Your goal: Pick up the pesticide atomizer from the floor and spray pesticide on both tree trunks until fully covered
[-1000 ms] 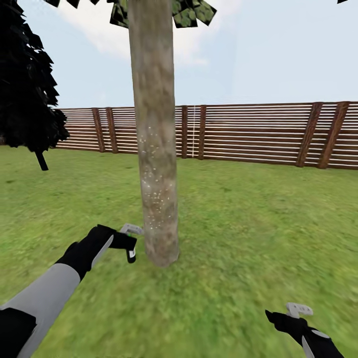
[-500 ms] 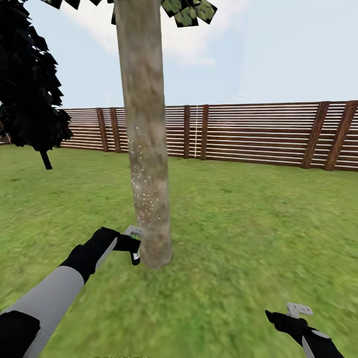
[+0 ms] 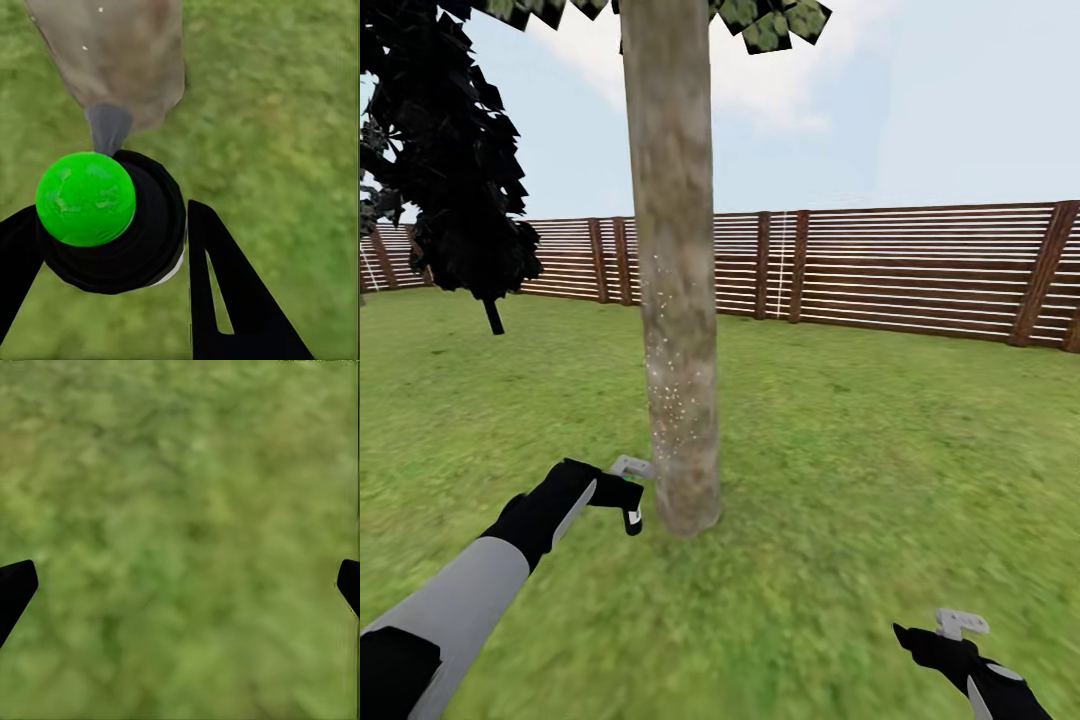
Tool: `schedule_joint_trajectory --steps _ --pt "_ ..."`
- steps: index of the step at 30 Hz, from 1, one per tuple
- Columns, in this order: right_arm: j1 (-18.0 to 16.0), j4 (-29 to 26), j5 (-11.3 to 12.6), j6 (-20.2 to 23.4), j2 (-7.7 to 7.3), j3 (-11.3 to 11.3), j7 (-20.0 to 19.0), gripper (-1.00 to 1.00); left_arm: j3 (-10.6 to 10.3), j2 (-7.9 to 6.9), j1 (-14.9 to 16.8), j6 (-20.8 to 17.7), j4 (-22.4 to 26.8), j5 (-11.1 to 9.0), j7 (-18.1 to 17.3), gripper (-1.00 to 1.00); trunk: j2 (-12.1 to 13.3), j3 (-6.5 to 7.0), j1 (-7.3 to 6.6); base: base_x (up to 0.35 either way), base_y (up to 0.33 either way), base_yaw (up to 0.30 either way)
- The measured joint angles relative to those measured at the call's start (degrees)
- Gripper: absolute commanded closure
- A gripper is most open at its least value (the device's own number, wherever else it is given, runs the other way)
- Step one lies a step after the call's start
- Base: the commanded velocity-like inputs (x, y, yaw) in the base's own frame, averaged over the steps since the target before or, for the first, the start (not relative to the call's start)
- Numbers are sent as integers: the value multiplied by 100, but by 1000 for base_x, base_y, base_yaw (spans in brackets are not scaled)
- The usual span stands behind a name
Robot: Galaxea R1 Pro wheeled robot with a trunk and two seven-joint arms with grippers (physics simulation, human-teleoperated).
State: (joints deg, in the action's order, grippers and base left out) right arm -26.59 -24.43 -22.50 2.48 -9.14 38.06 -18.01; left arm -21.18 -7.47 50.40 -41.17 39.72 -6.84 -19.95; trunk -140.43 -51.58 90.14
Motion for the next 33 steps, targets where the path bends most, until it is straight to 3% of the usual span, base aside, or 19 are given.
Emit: schedule_joint_trajectory --steps 10,24,33 --pt "3 0 0 2 0 0 0 -100 8 72 -38 4 0 9 0 100 0 0 0 0 -310 28" --pt "1 0 0 1 0 0 0 -100 9 72 -39 11 0 8 10 100 0 0 0 0 -322 244" --pt "-1 0 0 0 0 0 0 -100 18 70 -39 439 -229 16 20 100 0 0 0 46 -330 254"
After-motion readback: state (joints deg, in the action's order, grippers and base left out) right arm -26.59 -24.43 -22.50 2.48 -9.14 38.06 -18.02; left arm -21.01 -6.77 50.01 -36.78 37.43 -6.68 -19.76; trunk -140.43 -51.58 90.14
